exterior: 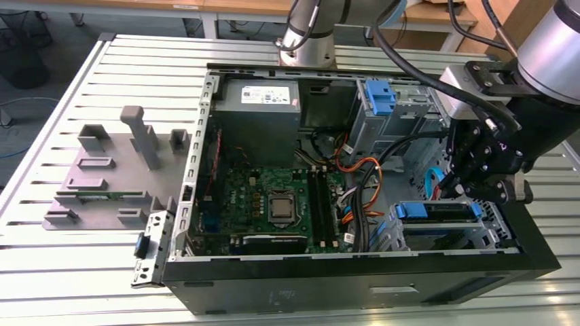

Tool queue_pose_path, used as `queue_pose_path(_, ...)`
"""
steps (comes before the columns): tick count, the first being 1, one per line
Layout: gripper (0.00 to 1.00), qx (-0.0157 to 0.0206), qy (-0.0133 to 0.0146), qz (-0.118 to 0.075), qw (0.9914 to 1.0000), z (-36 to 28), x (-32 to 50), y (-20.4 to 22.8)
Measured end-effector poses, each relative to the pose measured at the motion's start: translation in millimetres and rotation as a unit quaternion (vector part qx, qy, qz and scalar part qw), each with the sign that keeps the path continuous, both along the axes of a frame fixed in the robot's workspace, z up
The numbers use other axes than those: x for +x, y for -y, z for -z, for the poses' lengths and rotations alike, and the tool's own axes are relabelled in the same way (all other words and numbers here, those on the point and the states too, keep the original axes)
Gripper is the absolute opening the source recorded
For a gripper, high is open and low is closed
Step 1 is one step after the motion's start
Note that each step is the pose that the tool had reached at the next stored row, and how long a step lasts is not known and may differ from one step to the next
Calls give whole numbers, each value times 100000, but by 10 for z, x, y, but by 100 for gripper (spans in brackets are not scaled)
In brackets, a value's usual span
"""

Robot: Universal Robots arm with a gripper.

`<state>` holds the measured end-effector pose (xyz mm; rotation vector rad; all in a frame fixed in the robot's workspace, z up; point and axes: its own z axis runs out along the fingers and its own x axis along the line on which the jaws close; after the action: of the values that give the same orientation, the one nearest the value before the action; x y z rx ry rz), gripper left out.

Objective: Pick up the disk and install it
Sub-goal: 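Insert the first disk wire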

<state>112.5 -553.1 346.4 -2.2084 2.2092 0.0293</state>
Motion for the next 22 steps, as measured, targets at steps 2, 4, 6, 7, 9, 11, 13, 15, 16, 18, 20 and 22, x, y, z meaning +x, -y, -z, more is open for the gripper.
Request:
queue_pose_path(2,16,3,1,1,100000,0,0,4)
queue_pose_path(4,16,22,1,0,100000,0,0,12)
queue_pose_path(6,16,20,-1,0,100000,2,0,13)
queue_pose_path(7,16,27,-2,0,100000,4,0,15)
queue_pose_path(9,16,19,0,1,100000,7,0,27)
queue_pose_path(11,16,26,-2,4,100000,12,-1,38)
queue_pose_path(13,16,26,0,-1,100000,16,0,47)
queue_pose_path(15,16,30,-1,0,100000,18,0,51)
queue_pose_path(16,16,23,-1,0,100000,24,0,61)
queue_pose_path(18,16,29,-1,2,100000,28,0,62)
queue_pose_path(20,16,31,-1,2,100000,31,0,62)
queue_pose_path(22,16,31,0,3,100000,40,0,65)
